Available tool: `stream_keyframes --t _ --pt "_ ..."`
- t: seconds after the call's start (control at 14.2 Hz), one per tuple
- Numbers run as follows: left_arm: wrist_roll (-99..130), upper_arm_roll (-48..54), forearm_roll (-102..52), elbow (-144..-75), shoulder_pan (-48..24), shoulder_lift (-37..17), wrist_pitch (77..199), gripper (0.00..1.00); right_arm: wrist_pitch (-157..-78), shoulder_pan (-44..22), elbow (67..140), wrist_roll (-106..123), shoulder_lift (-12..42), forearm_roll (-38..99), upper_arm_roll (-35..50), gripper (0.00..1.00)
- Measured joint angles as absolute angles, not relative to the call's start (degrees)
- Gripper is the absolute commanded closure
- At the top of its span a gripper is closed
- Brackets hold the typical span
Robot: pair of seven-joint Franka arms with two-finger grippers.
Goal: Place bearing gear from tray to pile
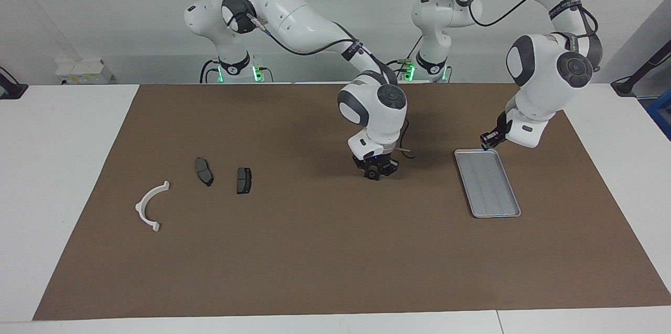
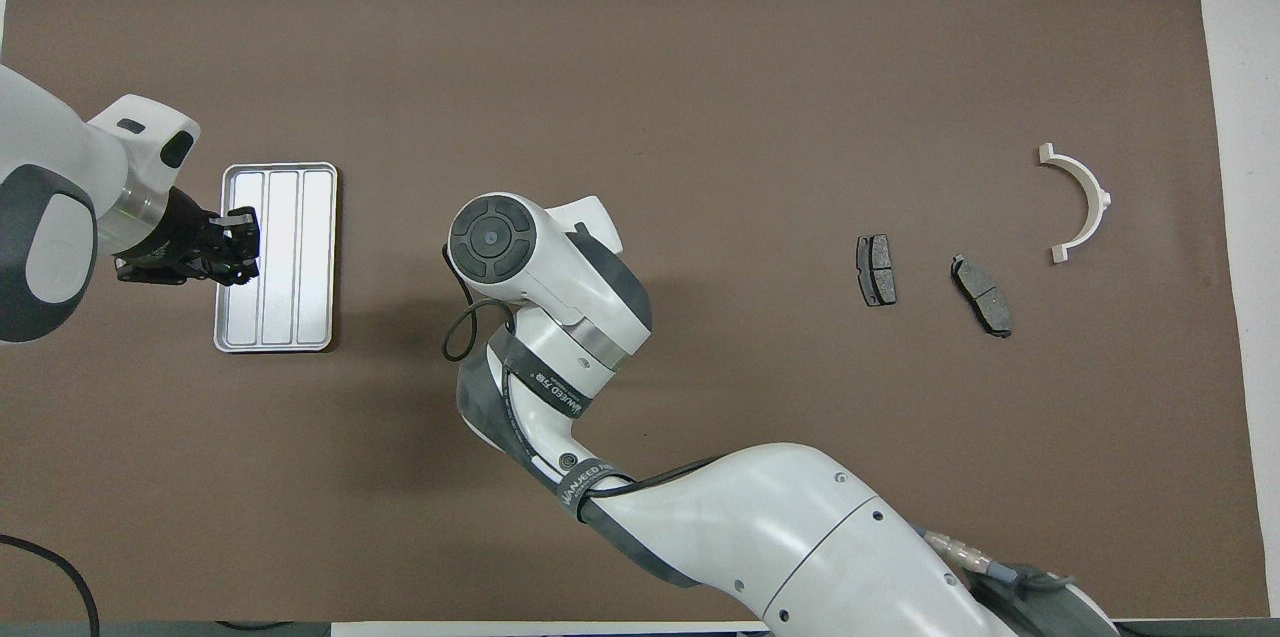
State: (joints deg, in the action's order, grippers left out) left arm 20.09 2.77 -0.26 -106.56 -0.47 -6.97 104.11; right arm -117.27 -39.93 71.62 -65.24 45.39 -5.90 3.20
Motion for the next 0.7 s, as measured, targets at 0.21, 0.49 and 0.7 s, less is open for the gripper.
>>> stream_keyframes --t 0.21,0.49,0.7 --pt "21.0 3.0 -0.3 -105.8 -0.9 -7.0 103.6 1.00 -110.1 -37.4 70.7 -64.2 44.1 -6.0 3.0 1.00" --pt "26.5 3.5 -2.0 -104.5 -3.0 -7.0 103.6 1.00 -93.6 -28.6 65.7 -48.4 35.5 -3.9 3.3 1.00" --pt "38.3 3.8 -3.4 -103.2 -10.4 -7.2 105.1 1.00 -84.5 -19.0 65.4 -27.5 27.5 -3.3 3.2 1.00"
